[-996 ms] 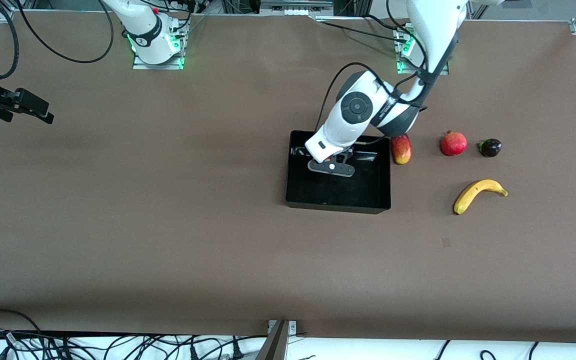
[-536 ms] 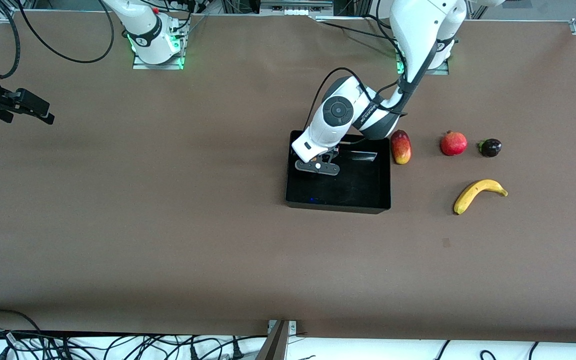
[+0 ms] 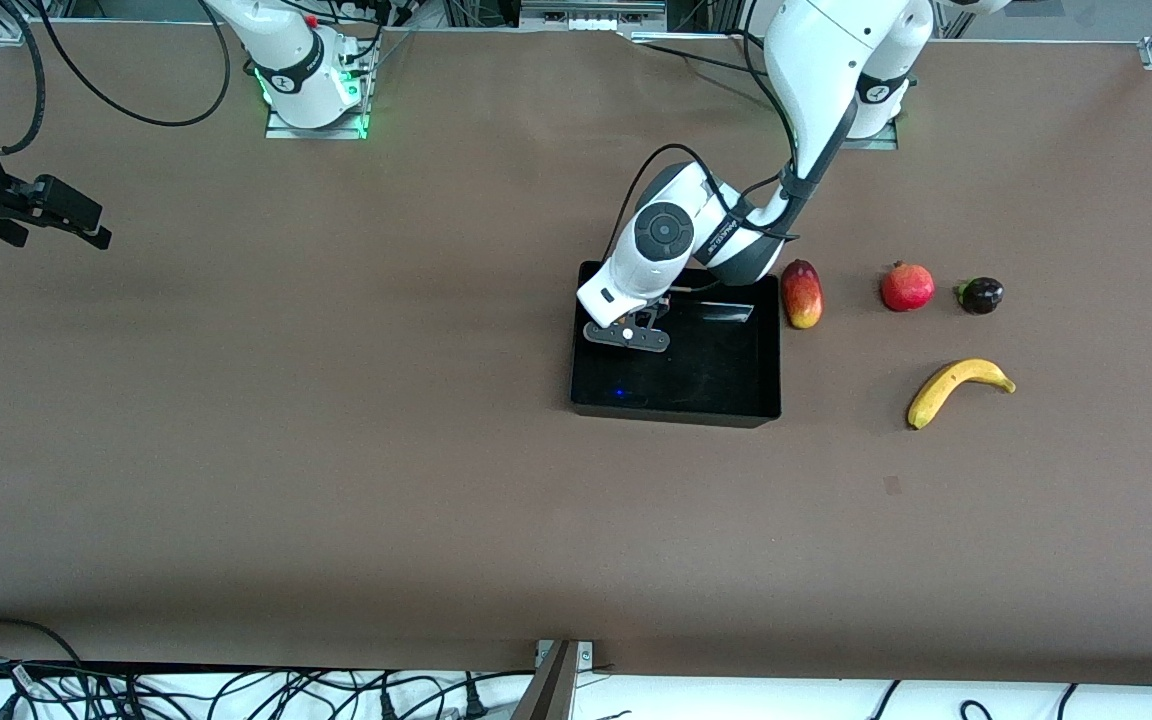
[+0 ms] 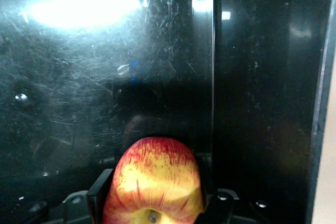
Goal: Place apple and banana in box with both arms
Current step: 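Lower the apple into the box and open the left gripper, then raise the left gripper and move it to the yellow banana, then lower the left gripper and grasp the yellow banana, then lift the banana with the left gripper and carry it over the box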
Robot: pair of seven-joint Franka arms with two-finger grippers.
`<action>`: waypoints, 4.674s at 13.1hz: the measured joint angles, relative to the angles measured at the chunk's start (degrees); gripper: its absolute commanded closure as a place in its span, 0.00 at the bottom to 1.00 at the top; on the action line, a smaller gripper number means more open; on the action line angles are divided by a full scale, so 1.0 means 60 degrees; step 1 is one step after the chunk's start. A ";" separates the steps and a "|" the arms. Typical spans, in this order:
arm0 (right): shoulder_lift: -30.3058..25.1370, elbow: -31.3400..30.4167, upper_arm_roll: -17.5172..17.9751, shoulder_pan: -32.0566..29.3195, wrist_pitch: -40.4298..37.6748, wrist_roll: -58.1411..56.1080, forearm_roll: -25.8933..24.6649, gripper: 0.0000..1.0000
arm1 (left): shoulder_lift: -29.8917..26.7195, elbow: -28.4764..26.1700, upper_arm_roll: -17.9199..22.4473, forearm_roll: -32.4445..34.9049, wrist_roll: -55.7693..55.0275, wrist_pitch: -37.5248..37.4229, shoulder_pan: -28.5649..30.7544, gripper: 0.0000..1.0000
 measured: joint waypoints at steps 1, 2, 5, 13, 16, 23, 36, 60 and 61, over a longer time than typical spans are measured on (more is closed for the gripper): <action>0.0000 0.0000 0.0001 0.0015 0.0014 0.0000 0.0000 0.00 | 0.0028 0.0000 0.0048 0.0000 0.0000 0.0010 -0.0022 0.00; 0.0004 0.0000 0.0001 0.0025 0.0059 0.0000 0.0000 0.00 | 0.0089 0.0004 0.0136 0.0000 0.0001 0.0042 -0.0052 0.00; 0.0069 0.0000 0.0001 0.0052 0.0271 0.0000 0.0000 0.00 | -0.0007 0.0189 0.0274 0.0001 0.0003 -0.0134 -0.0020 0.00; 0.0119 0.0008 0.0002 0.0068 0.0277 0.0000 0.0001 0.00 | -0.2735 0.0510 0.0348 0.0005 0.3470 -0.4061 0.3277 0.00; 0.0120 0.0008 0.0003 0.0072 0.0278 0.0000 0.0001 0.00 | -0.2732 0.0198 0.0383 0.0031 0.6035 -0.4229 0.4739 0.00; 0.0120 0.0010 0.0002 0.0073 0.0277 0.0000 0.0001 0.00 | -0.1308 -0.0714 0.0383 0.0759 1.2090 -0.2036 0.8338 0.00; 0.0120 0.0011 0.0002 0.0074 0.0277 0.0000 0.0001 0.00 | -0.0532 -0.1501 0.0220 0.1461 1.5333 -0.0935 0.8879 1.00; 0.0122 0.0011 0.0001 0.0073 0.0277 0.0000 0.0001 0.00 | -0.2826 -0.1813 -0.1267 0.0742 0.7260 -0.1958 0.3145 1.00; 0.0122 0.0011 0.0001 0.0073 0.0277 0.0000 0.0001 0.00 | -0.2601 -0.1813 -0.1262 0.0742 0.7235 -0.1699 0.3124 1.00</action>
